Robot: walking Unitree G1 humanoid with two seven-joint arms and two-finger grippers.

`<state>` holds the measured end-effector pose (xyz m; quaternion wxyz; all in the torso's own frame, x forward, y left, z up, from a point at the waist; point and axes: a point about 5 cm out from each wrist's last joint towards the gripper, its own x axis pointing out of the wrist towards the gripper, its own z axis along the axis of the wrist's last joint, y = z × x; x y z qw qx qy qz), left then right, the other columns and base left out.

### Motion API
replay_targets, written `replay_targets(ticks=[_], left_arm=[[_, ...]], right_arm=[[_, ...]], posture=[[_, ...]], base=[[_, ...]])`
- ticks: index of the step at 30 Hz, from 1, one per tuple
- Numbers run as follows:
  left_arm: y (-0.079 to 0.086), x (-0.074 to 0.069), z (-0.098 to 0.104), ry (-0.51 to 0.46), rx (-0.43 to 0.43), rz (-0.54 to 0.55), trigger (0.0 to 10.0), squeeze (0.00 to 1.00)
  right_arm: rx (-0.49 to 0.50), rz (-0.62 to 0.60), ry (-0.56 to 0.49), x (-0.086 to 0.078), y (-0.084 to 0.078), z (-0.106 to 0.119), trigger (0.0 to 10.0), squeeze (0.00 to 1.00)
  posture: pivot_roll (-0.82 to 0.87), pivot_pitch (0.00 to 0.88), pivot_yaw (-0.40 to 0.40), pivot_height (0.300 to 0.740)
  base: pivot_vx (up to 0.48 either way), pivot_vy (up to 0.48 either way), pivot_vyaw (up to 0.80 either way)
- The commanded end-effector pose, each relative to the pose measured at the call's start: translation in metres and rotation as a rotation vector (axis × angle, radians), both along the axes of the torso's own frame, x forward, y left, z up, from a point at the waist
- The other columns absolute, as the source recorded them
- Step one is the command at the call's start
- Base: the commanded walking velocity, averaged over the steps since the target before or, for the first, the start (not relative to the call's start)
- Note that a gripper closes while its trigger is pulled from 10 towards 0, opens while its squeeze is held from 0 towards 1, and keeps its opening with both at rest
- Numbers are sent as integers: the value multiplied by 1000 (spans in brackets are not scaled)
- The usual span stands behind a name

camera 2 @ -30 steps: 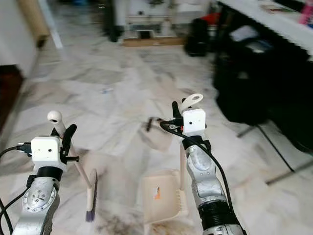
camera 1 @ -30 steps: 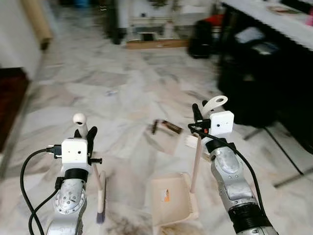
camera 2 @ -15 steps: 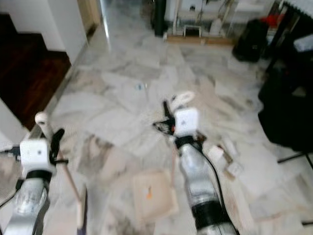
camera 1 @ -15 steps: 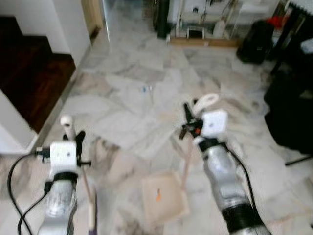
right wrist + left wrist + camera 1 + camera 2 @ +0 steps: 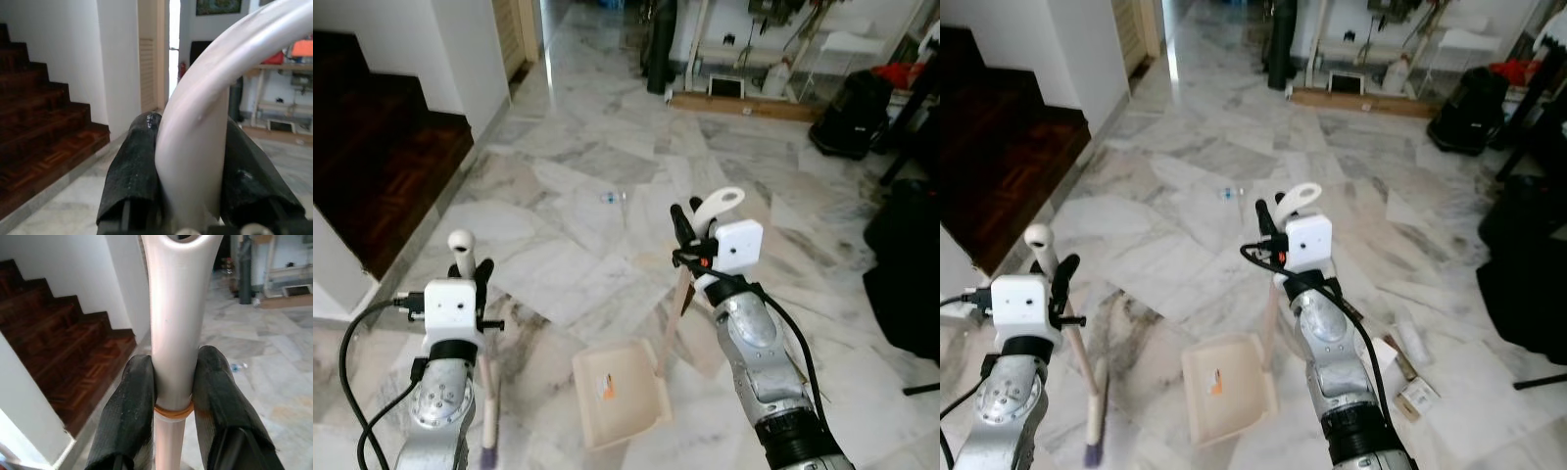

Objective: Sweep floor

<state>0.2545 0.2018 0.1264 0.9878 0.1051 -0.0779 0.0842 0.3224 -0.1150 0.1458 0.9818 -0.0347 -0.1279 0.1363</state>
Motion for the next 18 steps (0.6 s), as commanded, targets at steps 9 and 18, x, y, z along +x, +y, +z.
replay_targets(ticks=[9,18], left_arm=[[0,-1,9,-52,14,-4,10000,0],[0,0,9,-51,11,4,10000,0]], right_arm=[[-4,34,-47,2,2,13,10000,0],[4,38,-48,3,4,15,10000,0]], posture=[[23,27,-42,740],[20,43,-45,740]], base=[[480,0,88],[480,0,0]])
